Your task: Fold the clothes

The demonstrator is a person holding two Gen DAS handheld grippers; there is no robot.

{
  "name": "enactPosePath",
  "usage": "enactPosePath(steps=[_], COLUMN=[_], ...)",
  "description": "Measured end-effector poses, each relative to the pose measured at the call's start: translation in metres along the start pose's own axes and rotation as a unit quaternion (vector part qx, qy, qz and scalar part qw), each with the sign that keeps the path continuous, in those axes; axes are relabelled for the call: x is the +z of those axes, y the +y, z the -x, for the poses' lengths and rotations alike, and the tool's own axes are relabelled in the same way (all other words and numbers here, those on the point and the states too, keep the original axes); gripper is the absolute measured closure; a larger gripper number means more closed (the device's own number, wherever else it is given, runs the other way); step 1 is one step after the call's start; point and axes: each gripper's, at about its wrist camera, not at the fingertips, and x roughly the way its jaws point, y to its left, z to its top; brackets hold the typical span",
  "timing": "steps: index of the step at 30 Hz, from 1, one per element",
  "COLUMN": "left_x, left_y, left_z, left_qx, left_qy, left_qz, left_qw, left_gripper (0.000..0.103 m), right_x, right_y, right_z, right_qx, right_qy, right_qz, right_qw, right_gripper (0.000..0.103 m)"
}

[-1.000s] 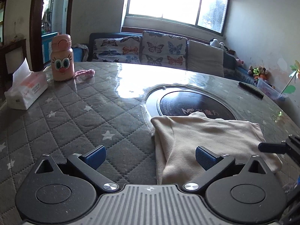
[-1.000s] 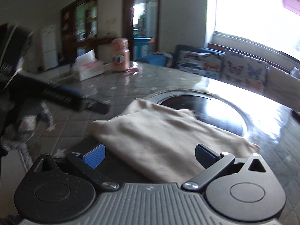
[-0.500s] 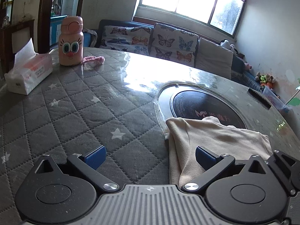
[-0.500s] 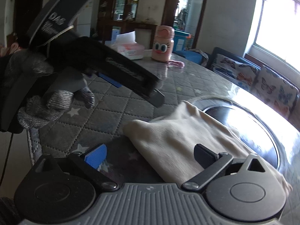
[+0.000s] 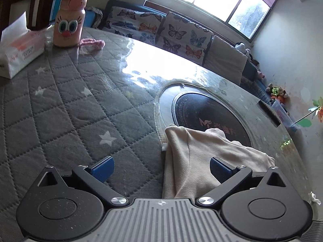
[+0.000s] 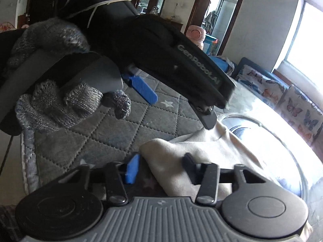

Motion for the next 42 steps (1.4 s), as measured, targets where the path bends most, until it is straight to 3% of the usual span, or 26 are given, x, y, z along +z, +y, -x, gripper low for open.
enactPosePath(steps=[5, 7, 15, 21, 27, 29, 30, 38, 39, 42], left_x=[0.001, 0.002, 0.002, 0.002, 0.005, 0.005, 0.005, 0.005, 0.005, 0.005], left_y=[0.002, 0.004, 0.005, 0.005, 0.01, 0.014, 0.016, 0.02, 0.02, 0.018], left_z=[-0.008, -0.011, -0.017, -0.019, -0.014, -0.012, -0.011, -0.01, -0.011, -0.013], left_qx=[-0.016, -0.025, -0.077, -0.086, -0.064, -0.063, -0.061, -0.065, -0.066, -0.07], left_qy=[0.025, 0.033, 0.056, 0.055, 0.054, 0.053, 0.052, 0.051, 0.052, 0.056], left_qz=[0.034, 0.055, 0.122, 0.144, 0.139, 0.141, 0.142, 0.149, 0.151, 0.158], left_qw=[0.999, 0.9976, 0.9879, 0.9843, 0.9867, 0.9866, 0.9866, 0.9854, 0.985, 0.9834], left_gripper=[0.004, 0.005, 0.015, 0.021, 0.021, 0.021, 0.021, 0.02, 0.02, 0.018], right_x=[0.0, 0.002, -0.001, -0.006, -0.007, -0.005, -0.004, -0.002, -0.002, 0.0], right_y=[-0.015, -0.024, -0.052, -0.05, -0.04, -0.036, -0.032, 0.004, 0.006, 0.002], right_z=[0.008, 0.013, 0.036, 0.045, 0.039, 0.033, 0.028, 0.009, 0.009, 0.013], right_qx=[0.011, 0.021, 0.055, 0.06, 0.059, 0.06, 0.059, 0.033, 0.031, 0.029], right_qy=[-0.01, -0.017, -0.055, -0.065, -0.049, -0.043, -0.04, -0.018, -0.019, -0.028], right_qz=[-0.043, -0.072, -0.14, -0.128, -0.102, -0.091, -0.082, -0.013, -0.011, -0.027], right_qw=[0.999, 0.997, 0.987, 0.988, 0.992, 0.993, 0.994, 0.999, 0.999, 0.999], right_gripper=[0.09, 0.093, 0.098, 0.101, 0.091, 0.071, 0.067, 0.066, 0.067, 0.098])
